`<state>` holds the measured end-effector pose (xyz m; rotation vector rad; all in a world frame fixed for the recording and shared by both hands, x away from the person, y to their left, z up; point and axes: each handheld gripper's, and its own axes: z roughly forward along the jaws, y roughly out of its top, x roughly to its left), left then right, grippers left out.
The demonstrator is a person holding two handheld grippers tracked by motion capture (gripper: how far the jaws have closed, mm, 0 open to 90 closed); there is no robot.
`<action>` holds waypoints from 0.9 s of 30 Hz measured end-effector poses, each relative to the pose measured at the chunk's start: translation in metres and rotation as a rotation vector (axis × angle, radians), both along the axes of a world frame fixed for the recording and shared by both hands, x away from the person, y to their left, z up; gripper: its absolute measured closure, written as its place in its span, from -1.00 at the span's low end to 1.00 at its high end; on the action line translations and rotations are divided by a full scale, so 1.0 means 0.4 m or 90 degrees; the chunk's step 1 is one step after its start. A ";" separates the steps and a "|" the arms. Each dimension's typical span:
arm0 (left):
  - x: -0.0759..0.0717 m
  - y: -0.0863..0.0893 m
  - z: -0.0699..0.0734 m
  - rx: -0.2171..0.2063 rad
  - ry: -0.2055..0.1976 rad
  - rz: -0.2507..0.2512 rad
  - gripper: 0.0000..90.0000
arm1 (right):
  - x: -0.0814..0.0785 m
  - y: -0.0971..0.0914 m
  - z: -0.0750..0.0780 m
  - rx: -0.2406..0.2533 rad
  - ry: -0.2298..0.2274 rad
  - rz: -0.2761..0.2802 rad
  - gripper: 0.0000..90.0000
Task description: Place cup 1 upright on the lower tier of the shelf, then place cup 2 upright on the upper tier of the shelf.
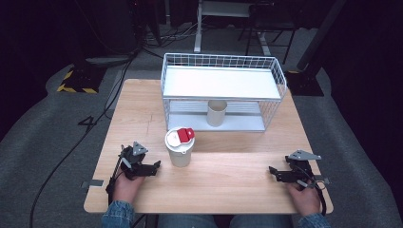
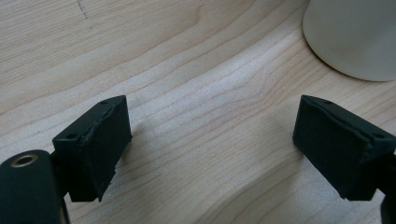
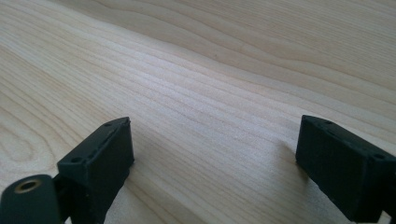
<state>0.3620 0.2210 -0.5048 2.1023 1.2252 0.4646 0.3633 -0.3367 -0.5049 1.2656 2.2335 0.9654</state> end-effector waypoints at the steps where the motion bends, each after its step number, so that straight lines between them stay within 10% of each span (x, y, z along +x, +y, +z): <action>1: 0.000 0.000 0.000 0.000 0.000 0.000 -0.73 | 0.000 0.000 0.000 0.000 0.000 0.000 -0.75; 19: -0.038 -0.002 0.063 -0.060 -0.007 -0.026 -0.95 | 0.000 0.000 0.000 -0.002 0.000 -0.002 -0.76; 27: -0.080 -0.015 0.104 -0.110 -0.085 -0.075 -0.95 | 0.000 0.000 0.000 -0.002 0.000 -0.002 -0.76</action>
